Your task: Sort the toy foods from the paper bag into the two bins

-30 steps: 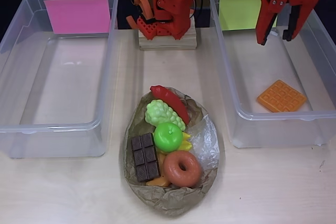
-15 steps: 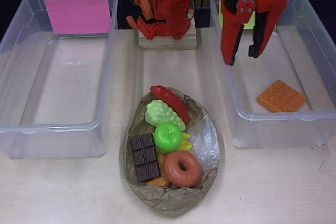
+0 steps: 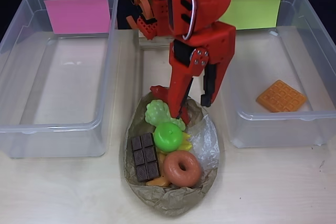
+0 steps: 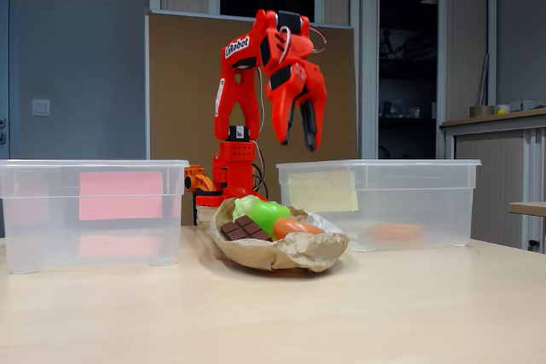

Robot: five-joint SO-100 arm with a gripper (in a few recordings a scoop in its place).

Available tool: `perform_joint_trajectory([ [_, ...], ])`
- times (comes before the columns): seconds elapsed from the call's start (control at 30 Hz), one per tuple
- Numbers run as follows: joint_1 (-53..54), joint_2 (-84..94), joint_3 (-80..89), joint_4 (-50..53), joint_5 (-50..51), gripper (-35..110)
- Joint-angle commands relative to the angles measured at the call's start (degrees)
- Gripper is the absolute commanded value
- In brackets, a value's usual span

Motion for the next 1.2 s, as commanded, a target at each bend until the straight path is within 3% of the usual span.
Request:
perform_joint_trajectory([
  [0.0, 0.4, -1.7, 2.5, -3.0, -0.1, 31],
  [0.47, 5.0, -6.2, 10.7, -12.3, -1.0, 38],
  [1.17, 3.3, -11.2, 16.1, -20.9, 1.8, 40],
])
